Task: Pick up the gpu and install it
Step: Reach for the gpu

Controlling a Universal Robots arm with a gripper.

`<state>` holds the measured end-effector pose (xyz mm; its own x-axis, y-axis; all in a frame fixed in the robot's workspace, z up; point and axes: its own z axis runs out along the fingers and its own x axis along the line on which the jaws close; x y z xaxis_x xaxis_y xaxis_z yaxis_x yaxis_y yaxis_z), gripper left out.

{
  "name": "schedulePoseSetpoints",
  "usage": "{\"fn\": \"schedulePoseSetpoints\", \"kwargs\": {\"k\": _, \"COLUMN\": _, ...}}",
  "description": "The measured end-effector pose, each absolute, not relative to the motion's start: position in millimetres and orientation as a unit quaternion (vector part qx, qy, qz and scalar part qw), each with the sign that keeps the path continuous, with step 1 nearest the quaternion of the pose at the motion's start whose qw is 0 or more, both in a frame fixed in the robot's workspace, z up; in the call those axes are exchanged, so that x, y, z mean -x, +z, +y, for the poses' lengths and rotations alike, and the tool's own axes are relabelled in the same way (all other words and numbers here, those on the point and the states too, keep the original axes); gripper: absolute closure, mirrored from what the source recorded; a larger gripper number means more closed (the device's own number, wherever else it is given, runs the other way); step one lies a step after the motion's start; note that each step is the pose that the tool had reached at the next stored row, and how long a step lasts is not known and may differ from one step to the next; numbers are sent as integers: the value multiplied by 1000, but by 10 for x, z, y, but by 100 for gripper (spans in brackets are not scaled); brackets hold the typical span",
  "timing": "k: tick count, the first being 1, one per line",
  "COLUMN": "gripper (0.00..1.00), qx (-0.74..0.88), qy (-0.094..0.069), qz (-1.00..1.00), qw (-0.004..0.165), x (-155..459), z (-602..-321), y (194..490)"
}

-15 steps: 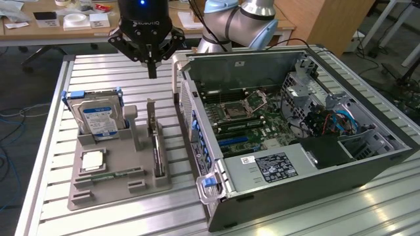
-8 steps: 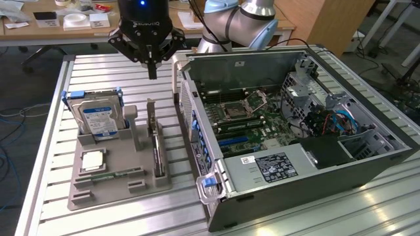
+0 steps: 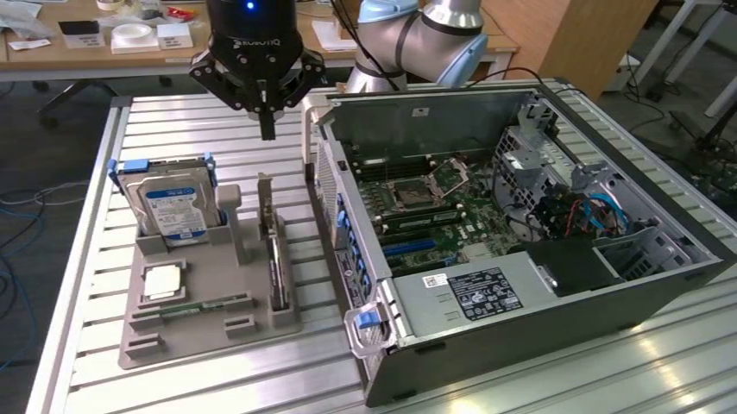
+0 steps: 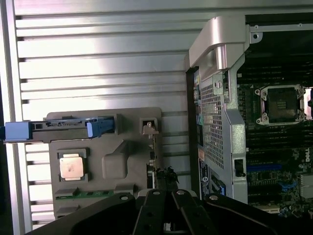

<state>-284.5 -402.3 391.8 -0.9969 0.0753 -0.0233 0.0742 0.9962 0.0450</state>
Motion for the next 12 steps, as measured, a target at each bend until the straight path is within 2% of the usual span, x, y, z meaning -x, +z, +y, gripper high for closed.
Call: {"fn": "schedulePoseSetpoints", "kwargs": {"k": 12, "gripper": 89, "qx": -37, "qy": 22, "qz": 999, "qw": 12, "x": 2846, "z": -4092, "y": 3918}}
